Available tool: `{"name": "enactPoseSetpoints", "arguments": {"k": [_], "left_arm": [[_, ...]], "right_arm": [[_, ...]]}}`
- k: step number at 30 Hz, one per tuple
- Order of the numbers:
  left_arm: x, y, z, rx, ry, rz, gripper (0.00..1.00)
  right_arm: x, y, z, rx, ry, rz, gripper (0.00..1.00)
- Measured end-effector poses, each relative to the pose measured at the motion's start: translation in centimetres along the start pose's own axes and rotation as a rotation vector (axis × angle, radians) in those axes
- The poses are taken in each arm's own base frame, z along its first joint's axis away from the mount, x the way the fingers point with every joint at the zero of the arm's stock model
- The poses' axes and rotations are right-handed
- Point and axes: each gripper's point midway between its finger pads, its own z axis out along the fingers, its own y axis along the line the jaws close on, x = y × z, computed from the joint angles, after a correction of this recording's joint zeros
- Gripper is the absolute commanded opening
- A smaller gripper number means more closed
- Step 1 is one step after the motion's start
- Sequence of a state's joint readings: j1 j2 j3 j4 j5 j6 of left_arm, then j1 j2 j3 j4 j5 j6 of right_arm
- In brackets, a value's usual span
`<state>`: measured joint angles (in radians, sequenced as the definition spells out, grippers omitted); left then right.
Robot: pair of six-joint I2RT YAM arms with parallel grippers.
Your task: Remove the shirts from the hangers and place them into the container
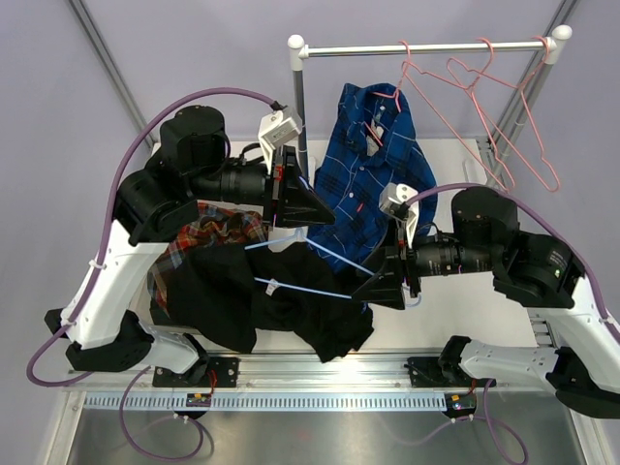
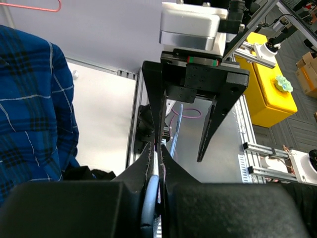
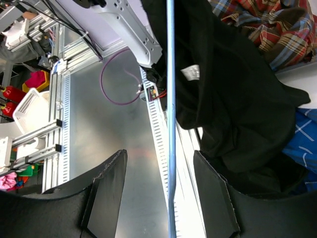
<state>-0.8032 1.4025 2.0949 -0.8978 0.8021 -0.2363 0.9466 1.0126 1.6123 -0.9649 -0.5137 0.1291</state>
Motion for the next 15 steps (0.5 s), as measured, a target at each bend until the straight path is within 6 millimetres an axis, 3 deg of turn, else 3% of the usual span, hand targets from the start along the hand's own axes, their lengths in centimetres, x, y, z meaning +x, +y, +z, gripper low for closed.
{"name": "enactPoseSetpoints", "arguments": {"k": [2,5,6,7,8,10,11,13,14,15], "left_arm": [[-0.2,0.1,0.1,0.001,-0.005,0.004,0.0],[-0.4,0.1,0.2,0.003,-0.011,0.01,0.0],[-0.4,0.1,0.2,0.004,-0.013,0.011,0.0],[-0.5,0.1,0.2,0.004,-0.014,0.01,0.0],[-0.5,0.1,0.2,0.004,-0.016,0.012,0.06],[-0.7,0.0,0.1,0.004,-0.018,0.016,0.36],[-0.8,-0.1,0.1,0.003,-0.023,0.025,0.58],[-1.1,0.0,-0.1,-0.014,-0.034,0.033,0.78],[-1.1,0.2,-0.3,-0.032,-0.039,0.038,0.98],[-1.1,0.4,-0.5,-0.059,-0.043,0.044,0.99]], "right_arm": [[0.1,0.0,0.2,-0.006,0.001,0.002,0.61],[0.7,-0.3,0.7,-0.013,0.017,0.014,0.46],[0.9,-0.3,0.9,-0.018,0.025,0.018,0.23],[1.0,-0.3,1.1,-0.021,0.03,0.019,0.07],[1.2,-0.4,1.2,-0.021,0.034,0.022,0.0],[1.2,-0.6,1.4,-0.016,0.034,0.032,0.0],[1.2,-0.6,1.4,-0.012,0.032,0.032,0.0],[1.2,-1.0,1.2,0.013,0.024,0.029,0.0],[1.2,-1.2,1.0,0.032,0.016,0.027,0.0],[1.1,-1.4,0.8,0.052,0.008,0.025,0.0]]}}
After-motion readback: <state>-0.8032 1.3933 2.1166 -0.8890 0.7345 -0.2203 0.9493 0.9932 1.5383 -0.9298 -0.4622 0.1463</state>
